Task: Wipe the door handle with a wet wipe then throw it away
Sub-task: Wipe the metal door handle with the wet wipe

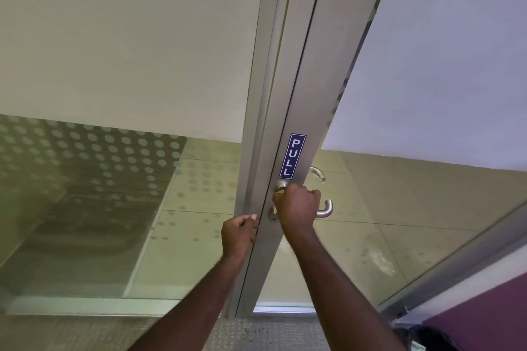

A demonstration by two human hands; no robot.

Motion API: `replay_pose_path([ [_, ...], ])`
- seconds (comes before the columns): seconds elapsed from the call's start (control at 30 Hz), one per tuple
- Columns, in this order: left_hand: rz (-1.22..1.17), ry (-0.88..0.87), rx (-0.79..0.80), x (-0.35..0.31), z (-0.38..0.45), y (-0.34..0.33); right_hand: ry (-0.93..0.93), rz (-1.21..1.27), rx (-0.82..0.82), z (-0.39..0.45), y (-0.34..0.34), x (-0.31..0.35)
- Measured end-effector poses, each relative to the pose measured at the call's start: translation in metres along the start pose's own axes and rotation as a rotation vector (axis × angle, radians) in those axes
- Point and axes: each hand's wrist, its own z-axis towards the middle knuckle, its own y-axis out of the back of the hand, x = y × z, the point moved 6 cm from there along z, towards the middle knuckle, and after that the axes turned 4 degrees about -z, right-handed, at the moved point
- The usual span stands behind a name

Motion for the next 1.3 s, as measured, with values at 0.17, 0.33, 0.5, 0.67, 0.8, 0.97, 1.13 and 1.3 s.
replay_pose_path([
  [0.17, -0.001, -0.003, 0.013, 0.002, -0.003, 0.0, -0.016, 0.025, 0.062, -0.006, -0.009, -0.008],
  [0.33, 0.019, 0.025, 0.039, 0.011, -0.005, -0.006, -0.048, -0.027, 0.176, -0.008, -0.022, 0.002],
  [0.5, 0.056, 0.026, 0.051, 0.015, -0.01, -0.008, 0.047, -0.246, 0.092, -0.017, -0.021, 0.006],
  [0.67, 0.03, 0.019, 0.037, 0.016, -0.012, -0.002, 0.275, -0.396, 0.073, -0.033, -0.022, -0.02],
  [0.8, 0.019, 0.002, 0.011, 0.01, -0.01, -0.003, 0.217, -0.333, 0.118, -0.023, -0.02, -0.006],
  [0.97, 0.035, -0.017, 0.009, 0.01, -0.013, -0.011, 0.059, -0.234, 0.109, -0.014, -0.02, 0.004],
  [1.13, 0.002, 0.016, 0.009, 0.022, -0.022, -0.017, 0.444, -0.397, 0.002, -0.03, -0.023, -0.021],
  [1.3, -0.022, 0.03, -0.015, 0.024, -0.026, -0.018, 0.841, -0.462, -0.276, -0.024, -0.002, -0.081],
])
